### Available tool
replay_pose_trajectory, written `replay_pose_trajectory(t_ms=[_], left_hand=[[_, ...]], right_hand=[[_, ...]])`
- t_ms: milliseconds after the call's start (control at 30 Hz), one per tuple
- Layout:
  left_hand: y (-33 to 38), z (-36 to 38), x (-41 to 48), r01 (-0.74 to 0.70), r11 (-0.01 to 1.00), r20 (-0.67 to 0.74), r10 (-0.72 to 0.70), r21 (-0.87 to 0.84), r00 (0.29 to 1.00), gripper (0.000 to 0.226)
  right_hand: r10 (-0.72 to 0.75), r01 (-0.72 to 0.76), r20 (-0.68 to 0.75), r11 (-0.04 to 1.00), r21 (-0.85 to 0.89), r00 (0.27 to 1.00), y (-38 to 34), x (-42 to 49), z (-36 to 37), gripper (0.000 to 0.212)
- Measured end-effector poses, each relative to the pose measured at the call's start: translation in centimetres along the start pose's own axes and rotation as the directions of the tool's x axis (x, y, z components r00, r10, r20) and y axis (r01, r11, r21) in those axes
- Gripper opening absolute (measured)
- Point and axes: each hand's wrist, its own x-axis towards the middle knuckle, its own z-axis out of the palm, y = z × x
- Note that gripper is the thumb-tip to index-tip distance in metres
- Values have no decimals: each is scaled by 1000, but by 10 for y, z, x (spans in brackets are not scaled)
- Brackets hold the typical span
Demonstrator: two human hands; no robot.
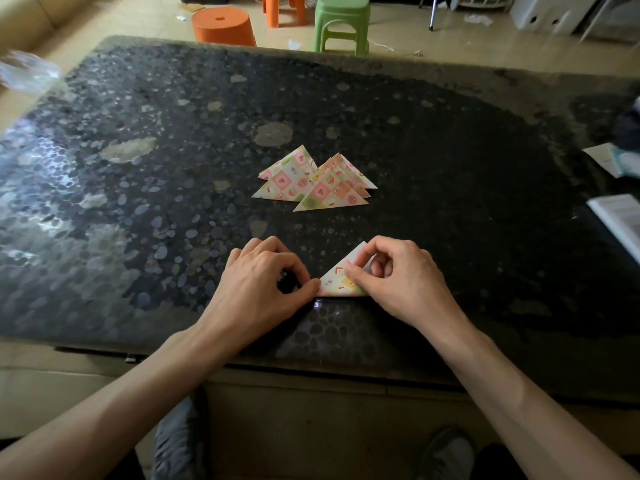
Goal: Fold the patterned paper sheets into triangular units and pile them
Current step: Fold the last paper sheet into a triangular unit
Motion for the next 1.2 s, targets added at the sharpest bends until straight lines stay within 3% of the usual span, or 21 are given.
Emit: replay_pose_trajectory(t_ms=[800, 900, 1033, 1200], left_hand=[[0, -2, 2, -18, 1000, 20, 18, 8, 1000, 26], [-4, -9, 9, -33, 998, 81, 38, -58, 996, 25], [-12, -28, 23, 22, 980, 223, 24, -199, 975, 6], [-10, -29, 25, 53, 967, 209, 1, -251, 978, 5]], right_hand=[[-2, 2, 22, 1000, -12, 1000, 1, 3, -2, 21], [-5, 5, 26, 1000, -1, 1000, 1, 3, -1, 21], [-8, 9, 31, 1000, -5, 999, 1, 3, -2, 21], [-18, 18, 19, 1000, -8, 1000, 1, 3, -1, 20]])
